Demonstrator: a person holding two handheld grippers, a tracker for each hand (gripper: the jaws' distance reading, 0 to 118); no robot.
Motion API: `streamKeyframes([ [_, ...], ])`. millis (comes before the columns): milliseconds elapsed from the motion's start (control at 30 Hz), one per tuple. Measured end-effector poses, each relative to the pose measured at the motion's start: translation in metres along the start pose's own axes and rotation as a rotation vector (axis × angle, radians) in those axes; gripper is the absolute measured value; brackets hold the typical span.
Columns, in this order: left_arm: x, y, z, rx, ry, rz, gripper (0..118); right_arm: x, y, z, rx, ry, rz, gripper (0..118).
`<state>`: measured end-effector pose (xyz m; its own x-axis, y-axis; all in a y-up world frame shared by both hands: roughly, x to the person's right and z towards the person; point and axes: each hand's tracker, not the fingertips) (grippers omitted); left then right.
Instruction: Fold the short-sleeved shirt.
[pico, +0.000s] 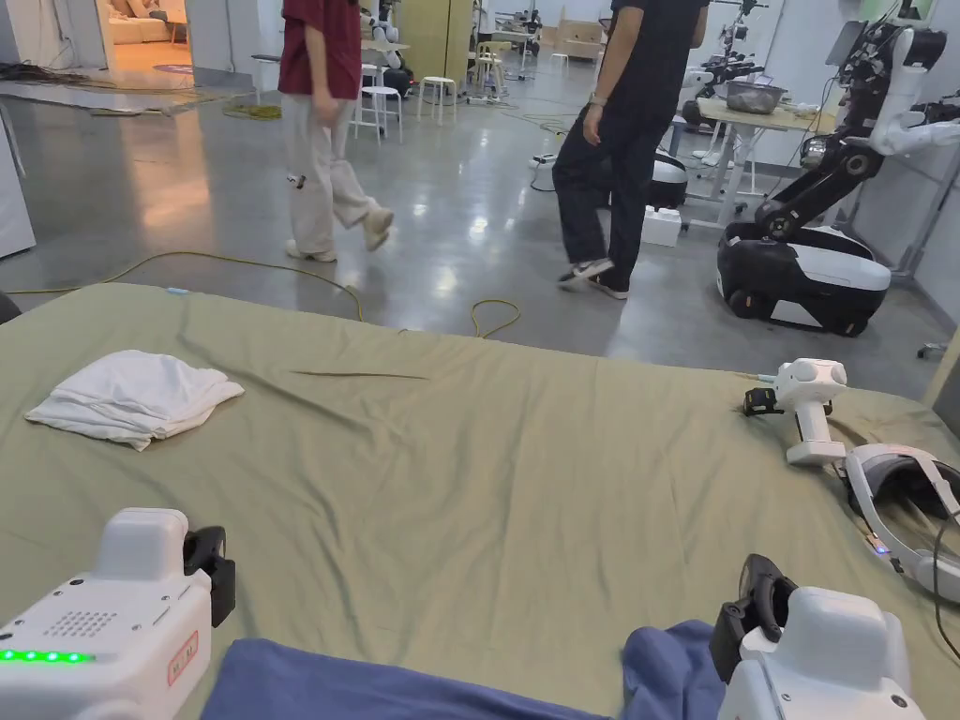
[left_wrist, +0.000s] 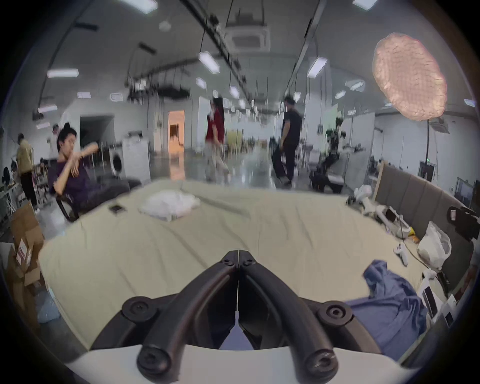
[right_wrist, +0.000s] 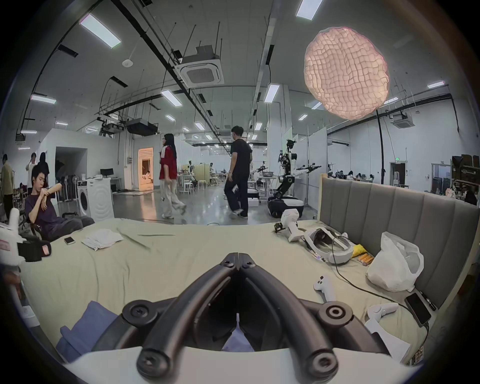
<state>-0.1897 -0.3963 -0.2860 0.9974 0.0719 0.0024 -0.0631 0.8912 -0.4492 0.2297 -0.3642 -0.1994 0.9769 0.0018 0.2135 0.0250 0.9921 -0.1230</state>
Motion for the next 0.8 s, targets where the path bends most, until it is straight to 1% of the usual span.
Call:
streamKeyframes([
  [100,-0.018,-0.006,-0.044,-0.210,-0.028,0.030,1,0.005,-0.007,-0.007,-0.048,0.001,0.011,0],
  [167,-0.022,-0.008,-0.068,-0.313,-0.038,0.038,1,0.009,-0.012,-0.011,-0.078,-0.002,0.014,0],
  [200,-0.024,-0.010,-0.082,-0.378,-0.054,0.045,5,0.011,-0.014,-0.012,-0.091,-0.002,0.016,0],
  [300,-0.023,-0.018,-0.114,-0.508,-0.073,0.028,64,0.018,-0.022,-0.017,-0.133,-0.014,0.022,0],
  [333,-0.021,-0.022,-0.125,-0.555,-0.059,0.016,68,0.022,-0.026,-0.018,-0.148,-0.023,0.025,0],
  [400,-0.018,-0.030,-0.141,-0.606,-0.075,0.021,69,0.027,-0.031,-0.019,-0.171,-0.035,0.031,0],
  [500,-0.011,-0.043,-0.162,-0.702,-0.041,0.022,70,0.037,-0.039,-0.020,-0.212,-0.054,0.037,0],
  [567,-0.006,-0.052,-0.171,-0.731,-0.012,-0.016,70,0.044,-0.044,-0.021,-0.236,-0.069,0.037,0],
  [700,0.008,-0.048,-0.167,-0.687,0.021,-0.055,69,0.062,-0.055,-0.025,-0.291,-0.095,0.036,0],
  [767,0.016,-0.049,-0.163,-0.651,0.028,-0.096,57,0.069,-0.059,-0.027,-0.314,-0.102,0.031,0],
  [800,0.021,-0.050,-0.162,-0.643,0.020,-0.122,44,0.072,-0.061,-0.030,-0.330,-0.105,0.031,0],
])
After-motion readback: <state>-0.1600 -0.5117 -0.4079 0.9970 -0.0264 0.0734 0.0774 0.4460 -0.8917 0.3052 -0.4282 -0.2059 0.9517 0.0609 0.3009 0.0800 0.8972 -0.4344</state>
